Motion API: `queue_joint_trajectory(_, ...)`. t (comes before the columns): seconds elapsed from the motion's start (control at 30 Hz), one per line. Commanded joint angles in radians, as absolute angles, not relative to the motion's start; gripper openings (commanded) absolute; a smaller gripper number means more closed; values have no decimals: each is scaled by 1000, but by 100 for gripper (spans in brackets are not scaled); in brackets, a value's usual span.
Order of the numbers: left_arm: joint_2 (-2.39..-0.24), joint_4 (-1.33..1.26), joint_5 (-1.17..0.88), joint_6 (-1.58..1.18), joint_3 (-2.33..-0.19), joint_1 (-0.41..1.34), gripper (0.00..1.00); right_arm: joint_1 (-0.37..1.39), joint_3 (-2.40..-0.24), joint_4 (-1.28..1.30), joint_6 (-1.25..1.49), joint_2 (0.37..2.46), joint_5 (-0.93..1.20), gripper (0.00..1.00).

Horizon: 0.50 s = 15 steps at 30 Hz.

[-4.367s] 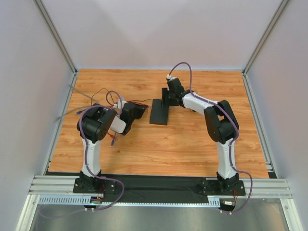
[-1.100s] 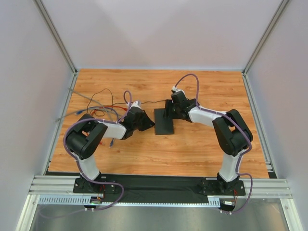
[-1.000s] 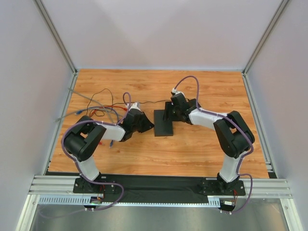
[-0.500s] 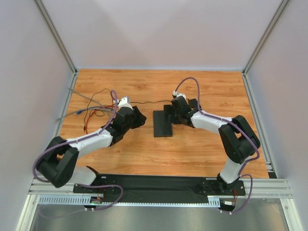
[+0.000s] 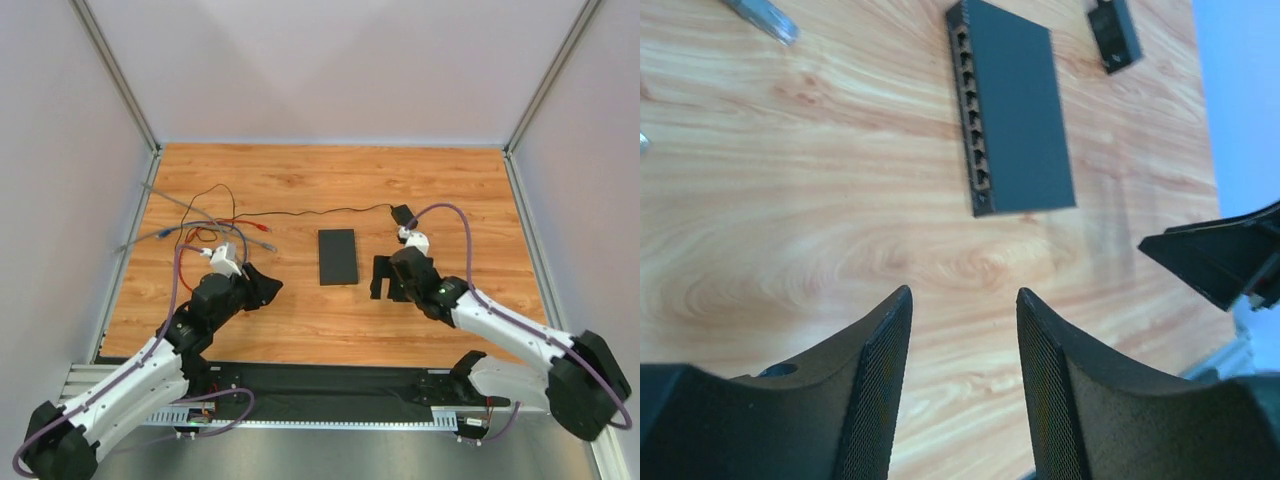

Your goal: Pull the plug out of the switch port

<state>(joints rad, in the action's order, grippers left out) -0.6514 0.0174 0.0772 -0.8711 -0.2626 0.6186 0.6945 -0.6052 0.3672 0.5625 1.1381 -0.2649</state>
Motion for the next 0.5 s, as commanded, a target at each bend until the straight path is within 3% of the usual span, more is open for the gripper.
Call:
queue_joint_trajectory(0.0, -508, 109, -33, -899, -232, 621, 54, 698, -508, 411, 661, 941, -273, 100)
queue_joint_trajectory(0.2, -252, 104, -158, -959, -103, 621, 58, 698, -353, 439, 780, 674, -227, 100)
queue_joint_trajectory(0.47, -100, 6, -268, -1060, 46, 623, 60, 698, -210, 368, 974, 560, -339, 100)
